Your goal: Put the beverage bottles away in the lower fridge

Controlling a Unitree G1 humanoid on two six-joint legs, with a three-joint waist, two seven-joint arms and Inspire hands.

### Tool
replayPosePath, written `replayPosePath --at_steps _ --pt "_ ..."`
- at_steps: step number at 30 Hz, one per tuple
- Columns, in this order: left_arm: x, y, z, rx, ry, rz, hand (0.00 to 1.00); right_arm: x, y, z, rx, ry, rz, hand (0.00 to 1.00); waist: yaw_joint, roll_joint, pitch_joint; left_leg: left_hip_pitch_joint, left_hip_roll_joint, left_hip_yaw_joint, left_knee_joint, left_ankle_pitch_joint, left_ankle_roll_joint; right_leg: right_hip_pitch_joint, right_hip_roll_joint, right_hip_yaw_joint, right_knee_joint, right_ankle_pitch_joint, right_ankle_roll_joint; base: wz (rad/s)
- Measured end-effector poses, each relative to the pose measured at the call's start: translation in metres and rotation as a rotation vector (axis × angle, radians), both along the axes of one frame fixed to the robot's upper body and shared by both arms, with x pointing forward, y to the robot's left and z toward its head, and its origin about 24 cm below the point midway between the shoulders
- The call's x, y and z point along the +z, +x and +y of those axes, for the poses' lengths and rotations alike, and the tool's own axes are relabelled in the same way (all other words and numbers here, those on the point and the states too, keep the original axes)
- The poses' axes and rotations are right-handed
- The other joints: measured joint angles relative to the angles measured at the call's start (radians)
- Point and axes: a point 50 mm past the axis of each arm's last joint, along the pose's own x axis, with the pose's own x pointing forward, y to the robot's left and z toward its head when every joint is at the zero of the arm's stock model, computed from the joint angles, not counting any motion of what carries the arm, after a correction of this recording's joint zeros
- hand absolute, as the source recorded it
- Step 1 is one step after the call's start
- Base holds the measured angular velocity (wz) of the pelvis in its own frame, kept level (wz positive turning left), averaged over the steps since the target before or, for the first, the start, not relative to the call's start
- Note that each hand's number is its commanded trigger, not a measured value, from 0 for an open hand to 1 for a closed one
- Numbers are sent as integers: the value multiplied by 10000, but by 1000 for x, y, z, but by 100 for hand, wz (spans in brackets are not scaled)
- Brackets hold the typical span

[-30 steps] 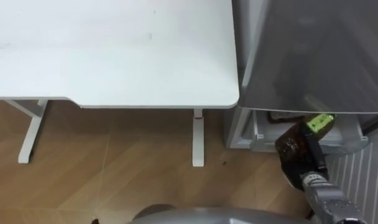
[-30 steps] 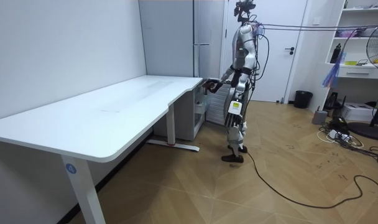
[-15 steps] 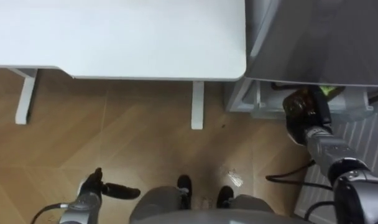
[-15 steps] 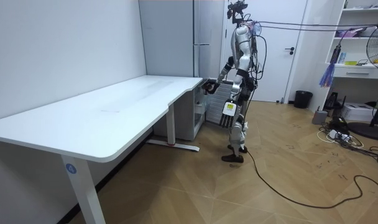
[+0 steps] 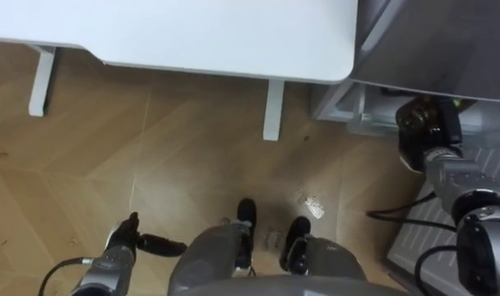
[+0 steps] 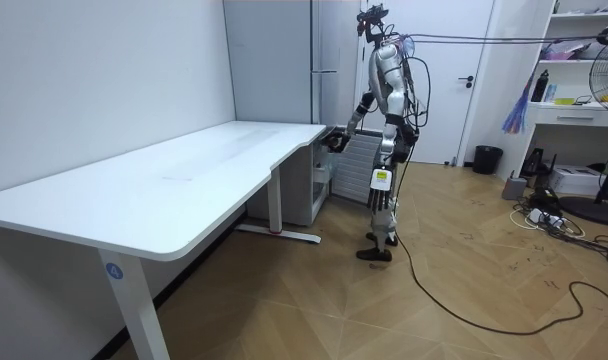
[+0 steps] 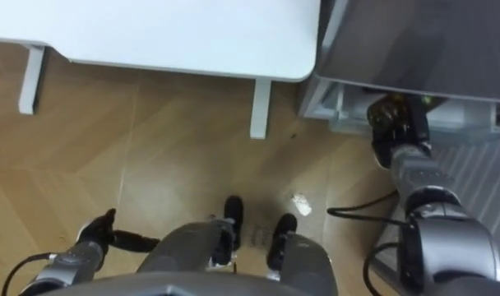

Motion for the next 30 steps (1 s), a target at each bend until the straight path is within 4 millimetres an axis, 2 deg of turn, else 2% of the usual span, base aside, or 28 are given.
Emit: replayPosePath --at_steps 8,15,22,30 --pt "2 11 -3 -320 -19 -349 0 12 15 2 -65 87 -156 0 56 -6 4 -289 -66 37 120 39 59 -294 -135 -71 215 -27 45 2" --pt "3 14 -4 -345 -102 -440 0 15 17 0 -204 41 -295 0 51 32 -16 -294 -48 118 160 39 61 -349 -134 -11 316 -60 29 0" --pt "3 14 -4 -289 -162 -591 0 17 19 -1 -319 -30 -486 0 83 177 -75 -270 -45 170 212 42 67 -363 -157 26 443 -66 25 0" --pt "3 14 -4 -301 -187 -613 0 19 21 -2 -450 31 -617 0 118 191 -66 -269 -53 243 204 63 101 -442 -223 23 515 -124 15 0"
